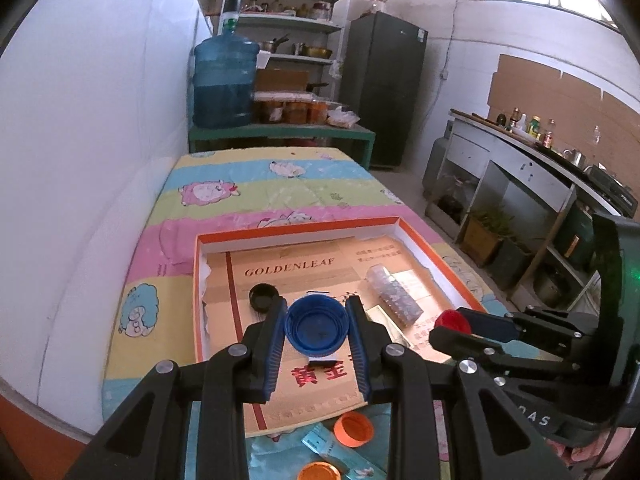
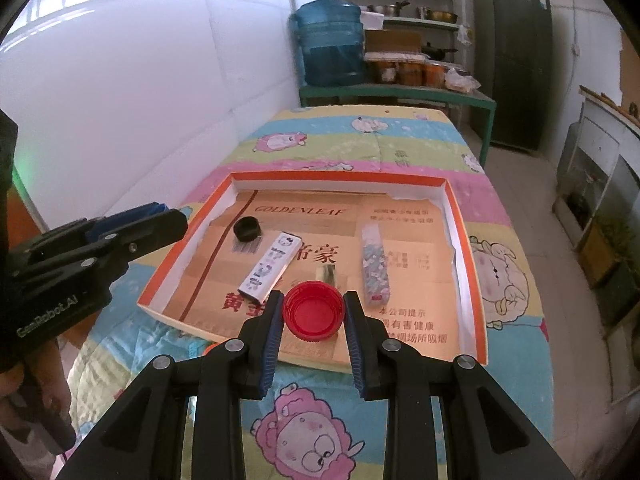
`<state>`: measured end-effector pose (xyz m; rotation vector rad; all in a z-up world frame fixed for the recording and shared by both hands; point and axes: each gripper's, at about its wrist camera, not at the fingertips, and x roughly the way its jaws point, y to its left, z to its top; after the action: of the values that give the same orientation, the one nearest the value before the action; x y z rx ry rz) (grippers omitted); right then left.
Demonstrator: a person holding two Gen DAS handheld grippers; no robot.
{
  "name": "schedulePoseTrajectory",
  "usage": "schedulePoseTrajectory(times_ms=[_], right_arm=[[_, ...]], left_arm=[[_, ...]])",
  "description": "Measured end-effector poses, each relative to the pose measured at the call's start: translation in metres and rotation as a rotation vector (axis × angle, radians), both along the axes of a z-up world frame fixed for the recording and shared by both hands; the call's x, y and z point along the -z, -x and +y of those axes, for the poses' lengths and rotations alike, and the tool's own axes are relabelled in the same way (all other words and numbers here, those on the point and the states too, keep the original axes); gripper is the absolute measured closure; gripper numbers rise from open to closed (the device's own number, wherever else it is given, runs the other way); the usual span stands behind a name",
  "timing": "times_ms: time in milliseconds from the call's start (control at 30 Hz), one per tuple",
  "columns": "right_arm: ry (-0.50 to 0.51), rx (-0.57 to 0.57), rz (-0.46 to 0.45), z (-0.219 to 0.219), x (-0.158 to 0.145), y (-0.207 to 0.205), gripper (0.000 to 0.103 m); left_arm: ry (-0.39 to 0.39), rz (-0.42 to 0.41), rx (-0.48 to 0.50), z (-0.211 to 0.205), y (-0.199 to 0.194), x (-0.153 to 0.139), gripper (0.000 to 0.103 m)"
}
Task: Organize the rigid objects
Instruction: 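Carry the blue and red caps over the GOLDENLEAF tray with both grippers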
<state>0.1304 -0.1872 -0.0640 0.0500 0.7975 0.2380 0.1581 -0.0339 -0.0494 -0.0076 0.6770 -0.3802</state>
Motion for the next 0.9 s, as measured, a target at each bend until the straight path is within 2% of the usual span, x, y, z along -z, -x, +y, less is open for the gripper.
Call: schedulePoseTrajectory(times_ms=[433, 900], right_arm=[[-0.022, -0.008, 0.029, -0.007, 0.016, -0.037, 0.073], [-0.019, -0.061, 0.039, 0.013, 0.026, -0.079, 0.073]], left_arm=[[-0.003, 0.056, -0.042, 0.006, -0.033, 0.023, 0.073], [-0.015, 0.125, -0.087, 0.019, -0.056, 0.052, 0.073]])
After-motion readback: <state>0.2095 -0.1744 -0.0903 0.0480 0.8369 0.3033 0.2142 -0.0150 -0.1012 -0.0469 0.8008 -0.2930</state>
